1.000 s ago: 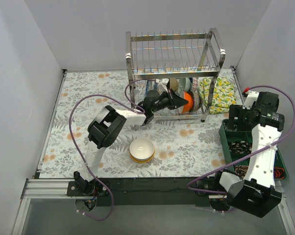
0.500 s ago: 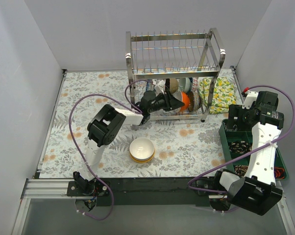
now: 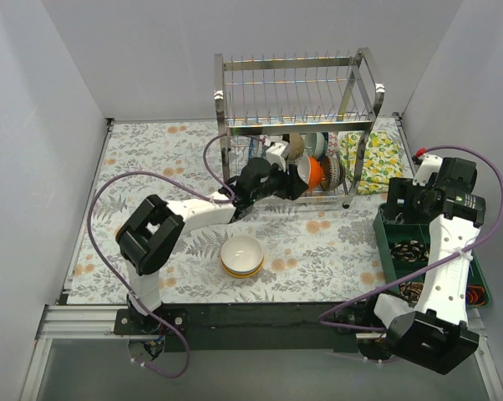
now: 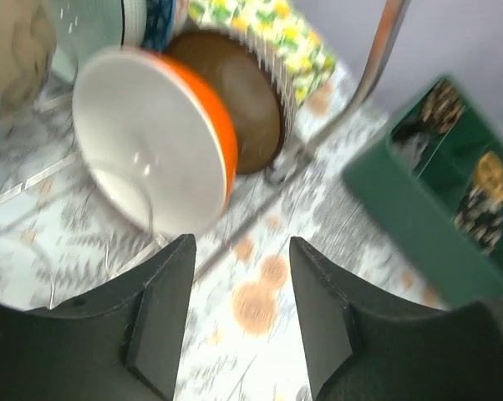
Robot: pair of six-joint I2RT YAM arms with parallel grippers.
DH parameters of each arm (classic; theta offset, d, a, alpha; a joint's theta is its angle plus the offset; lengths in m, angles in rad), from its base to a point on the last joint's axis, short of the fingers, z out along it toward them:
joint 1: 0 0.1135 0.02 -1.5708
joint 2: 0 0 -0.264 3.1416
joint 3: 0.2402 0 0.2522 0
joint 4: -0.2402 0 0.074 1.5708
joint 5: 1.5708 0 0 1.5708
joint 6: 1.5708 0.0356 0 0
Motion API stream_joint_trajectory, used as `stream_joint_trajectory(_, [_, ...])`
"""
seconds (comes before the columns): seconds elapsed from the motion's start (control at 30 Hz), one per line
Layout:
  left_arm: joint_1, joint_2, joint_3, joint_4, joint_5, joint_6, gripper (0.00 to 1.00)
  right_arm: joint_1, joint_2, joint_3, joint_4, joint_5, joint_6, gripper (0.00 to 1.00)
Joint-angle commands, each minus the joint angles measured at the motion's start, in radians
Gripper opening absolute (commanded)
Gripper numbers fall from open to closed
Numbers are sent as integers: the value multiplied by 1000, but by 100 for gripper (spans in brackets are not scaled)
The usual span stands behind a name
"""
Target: Load the bowls into the dish rack
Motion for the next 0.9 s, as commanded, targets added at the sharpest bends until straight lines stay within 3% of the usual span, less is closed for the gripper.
stream_joint_trajectory(0.0, [-85,-152,-144,-152,-136,294,48,-4,-38,34,7,-47,5,93])
stream_joint_trajectory(0.13, [-122,-395,-348,-160,-67,466,48,-4,-59,26,5,-67,-12,93])
stream_joint_trajectory(0.23, [-125,-511,-384,-337,91,587,50,-2,-71,22,7,-99,-21,94])
stream_joint_trajectory(0.3, [-125,-583,-353,-554,201,682,57,0,-74,22,5,-115,-24,94])
stream_joint_trajectory(0.47, [-124,-732,-385,-790,304,793,62,0,-79,19,18,-184,-4,94])
stream_joint_trajectory(0.63, [-124,-721,-377,-944,372,859,61,0,-96,19,18,-214,9,94])
stream_joint_trajectory(0.87, [-124,-725,-436,-1007,285,1029,58,0,-116,19,16,-219,17,94])
